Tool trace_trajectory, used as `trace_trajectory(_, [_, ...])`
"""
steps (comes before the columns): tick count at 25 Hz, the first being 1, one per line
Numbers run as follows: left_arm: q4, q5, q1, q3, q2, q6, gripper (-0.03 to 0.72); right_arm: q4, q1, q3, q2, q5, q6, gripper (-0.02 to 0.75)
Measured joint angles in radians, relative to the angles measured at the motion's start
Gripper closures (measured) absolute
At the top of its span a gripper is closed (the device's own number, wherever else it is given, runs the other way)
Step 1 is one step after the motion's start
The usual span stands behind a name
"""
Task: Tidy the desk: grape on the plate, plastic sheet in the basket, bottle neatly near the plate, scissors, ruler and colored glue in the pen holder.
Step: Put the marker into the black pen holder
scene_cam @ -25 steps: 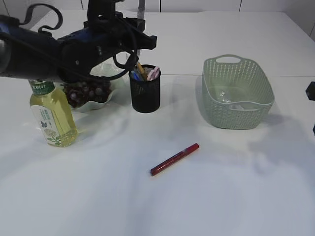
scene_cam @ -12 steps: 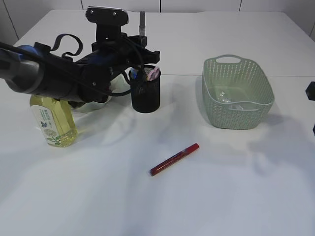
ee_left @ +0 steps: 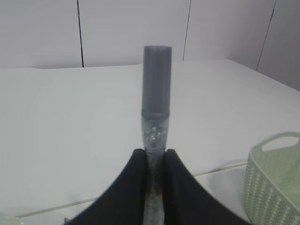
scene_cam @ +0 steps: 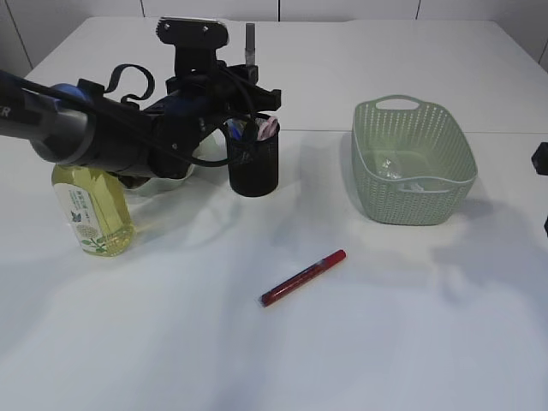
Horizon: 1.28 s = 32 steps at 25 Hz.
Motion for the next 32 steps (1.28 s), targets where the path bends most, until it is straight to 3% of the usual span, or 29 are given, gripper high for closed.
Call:
trace_trajectory(8, [-0.001,0.081,0.006,0.000,0.000,0.000,0.581,0.000,0.000,0.000,0.000,0.000,0.000,0.360])
trace_trajectory(15, [-0.001,0.090,0.008,0.000,0.000,0.000,0.473,0.000,0.000,0.000,0.000,0.000,0.000,0.360])
trace_trajectory(19, [-0.001,0.122,0.009,-0.001,0.000,0.000,0.453,0.000,0.000,0.000,0.000,0.000,0.000,0.360])
trace_trajectory(25, [0.010,0.386,0.009,-0.022,-0.061,0.000,0.451,0.000,0.000,0.000,0.000,0.000,0.000,0.360])
trace_trajectory(32, [0.106,0.848,0.009,-0.149,-0.146,0.000,0.451,0.002,0.000,0.000,0.000,0.000,0.000,0.360])
